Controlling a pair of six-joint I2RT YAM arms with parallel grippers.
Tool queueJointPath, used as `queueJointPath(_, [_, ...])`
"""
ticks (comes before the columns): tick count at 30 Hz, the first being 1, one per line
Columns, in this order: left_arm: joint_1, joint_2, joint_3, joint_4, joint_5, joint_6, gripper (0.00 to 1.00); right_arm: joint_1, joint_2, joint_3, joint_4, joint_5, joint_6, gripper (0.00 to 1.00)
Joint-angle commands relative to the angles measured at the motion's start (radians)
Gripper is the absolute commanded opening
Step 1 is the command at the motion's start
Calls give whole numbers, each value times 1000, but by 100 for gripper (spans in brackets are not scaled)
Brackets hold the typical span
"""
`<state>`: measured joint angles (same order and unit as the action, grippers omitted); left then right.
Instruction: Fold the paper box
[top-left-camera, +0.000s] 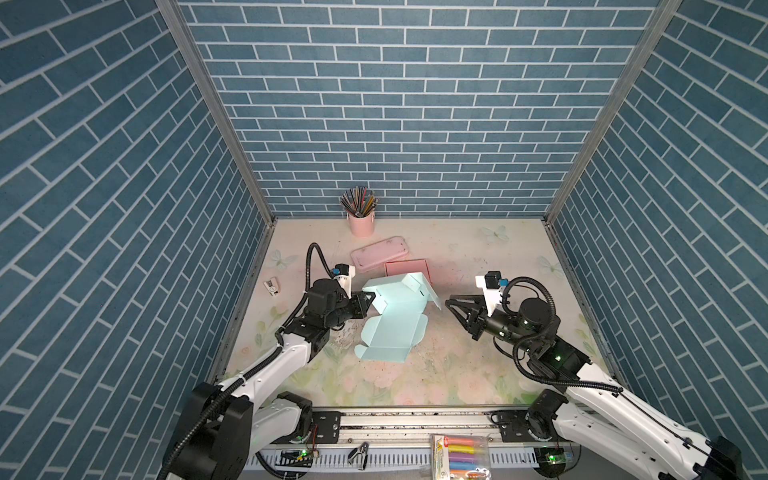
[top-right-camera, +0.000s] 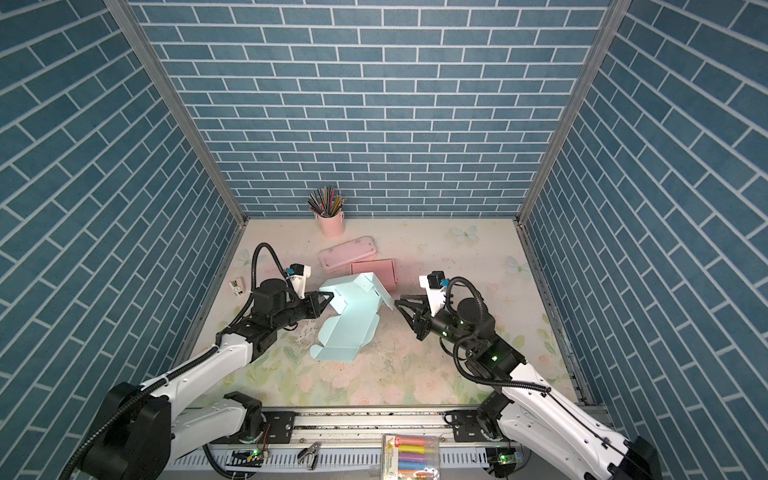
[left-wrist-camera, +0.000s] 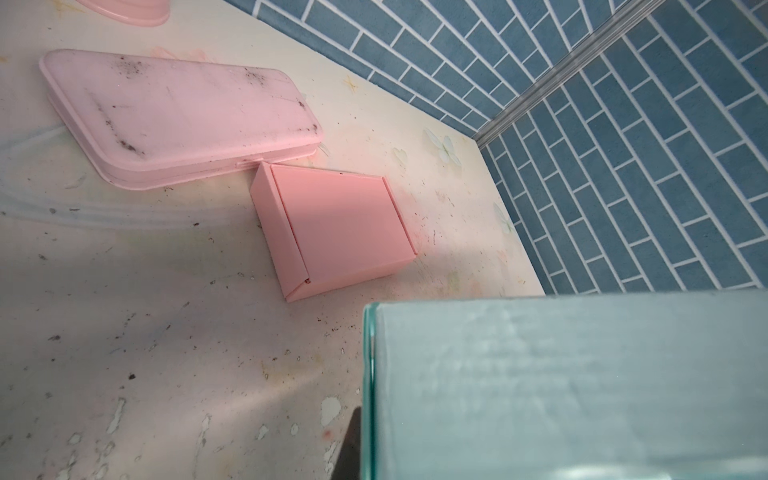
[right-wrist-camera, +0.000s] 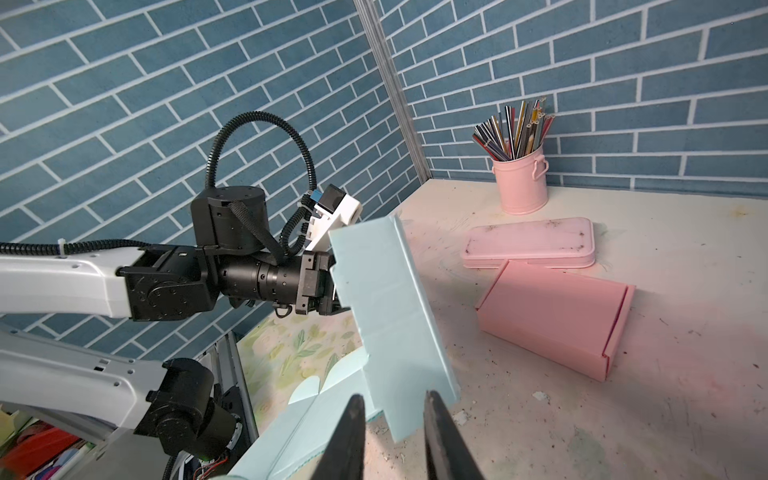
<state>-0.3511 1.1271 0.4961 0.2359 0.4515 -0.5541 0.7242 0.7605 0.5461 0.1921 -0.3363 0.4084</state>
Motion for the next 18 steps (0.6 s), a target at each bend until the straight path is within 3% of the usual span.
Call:
queueJointPath(1, [6,-13,34,-41,28,45,4,-27,54,58,-15,-85,-48,27])
queueJointPath(8, [5,20,35,-45,68,57,5,-30,186,101,12,-208,-100,27])
queueJointPath(18, [4,36,24,-27,78,54,5,-30,250,138,-31,-241,-171,27])
